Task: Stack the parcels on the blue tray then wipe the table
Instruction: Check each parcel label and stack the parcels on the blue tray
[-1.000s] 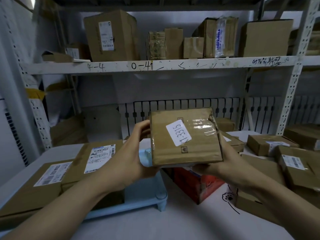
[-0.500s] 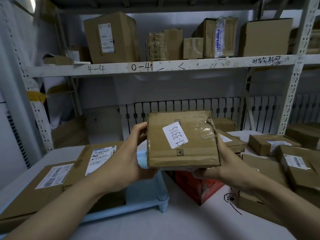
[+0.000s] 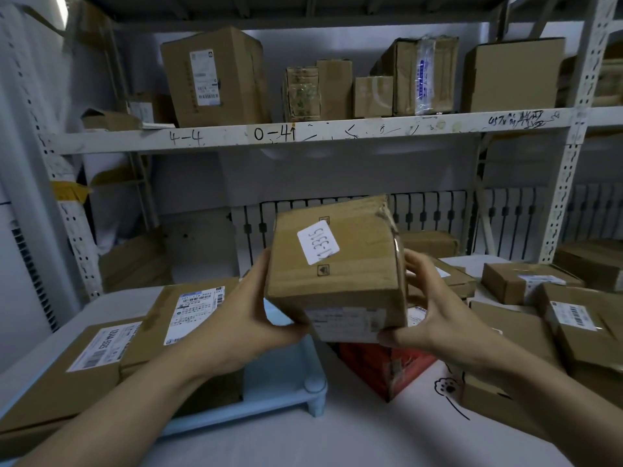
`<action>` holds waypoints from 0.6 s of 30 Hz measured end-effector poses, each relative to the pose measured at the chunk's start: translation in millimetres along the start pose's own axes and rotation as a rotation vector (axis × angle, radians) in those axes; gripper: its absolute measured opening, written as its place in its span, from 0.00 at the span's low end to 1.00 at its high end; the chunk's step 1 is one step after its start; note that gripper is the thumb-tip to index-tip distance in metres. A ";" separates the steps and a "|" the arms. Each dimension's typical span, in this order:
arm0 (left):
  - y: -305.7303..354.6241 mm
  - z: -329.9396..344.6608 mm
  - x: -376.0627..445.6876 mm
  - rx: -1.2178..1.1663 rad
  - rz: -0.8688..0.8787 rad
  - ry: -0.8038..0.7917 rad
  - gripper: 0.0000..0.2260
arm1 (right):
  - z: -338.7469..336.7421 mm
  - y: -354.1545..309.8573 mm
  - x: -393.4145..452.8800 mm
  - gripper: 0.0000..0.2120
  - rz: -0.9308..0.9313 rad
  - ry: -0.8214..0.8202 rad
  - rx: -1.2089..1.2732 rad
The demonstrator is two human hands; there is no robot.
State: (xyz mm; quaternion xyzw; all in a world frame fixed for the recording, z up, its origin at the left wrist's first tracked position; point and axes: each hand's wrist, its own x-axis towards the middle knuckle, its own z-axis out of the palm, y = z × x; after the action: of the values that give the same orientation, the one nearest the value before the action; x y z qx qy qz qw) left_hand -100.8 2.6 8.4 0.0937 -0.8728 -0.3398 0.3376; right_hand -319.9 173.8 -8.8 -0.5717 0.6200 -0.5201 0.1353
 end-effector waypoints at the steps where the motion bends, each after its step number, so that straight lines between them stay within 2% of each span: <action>1: -0.8 0.1 0.5 -0.013 -0.010 0.020 0.44 | 0.6 -0.5 0.3 0.47 -0.007 0.015 0.003; 5: 5.0 -1.6 4.5 -0.022 -0.072 0.122 0.54 | 1.9 -0.3 1.7 0.46 -0.039 0.096 -0.041; 8: 14.7 -2.3 4.6 0.038 -0.099 0.230 0.57 | 2.8 0.1 2.1 0.46 -0.054 0.195 -0.137; 11: 18.6 -2.7 3.3 0.181 -0.021 0.290 0.55 | 4.4 -0.5 2.5 0.45 -0.084 0.285 -0.248; 13: 19.3 -3.3 3.7 0.317 0.053 0.300 0.54 | 5.3 -2.0 3.5 0.49 -0.088 0.335 -0.319; 18: 30.3 0.3 9.3 0.638 0.232 0.297 0.53 | 7.8 -6.4 3.4 0.52 -0.117 0.366 -0.459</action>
State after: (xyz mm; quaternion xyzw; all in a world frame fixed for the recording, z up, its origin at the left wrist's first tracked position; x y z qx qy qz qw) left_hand -106.0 21.9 33.0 0.1430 -0.8811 0.0072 0.4507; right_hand -311.4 168.3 -5.6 -0.5188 0.7014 -0.4677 -0.1421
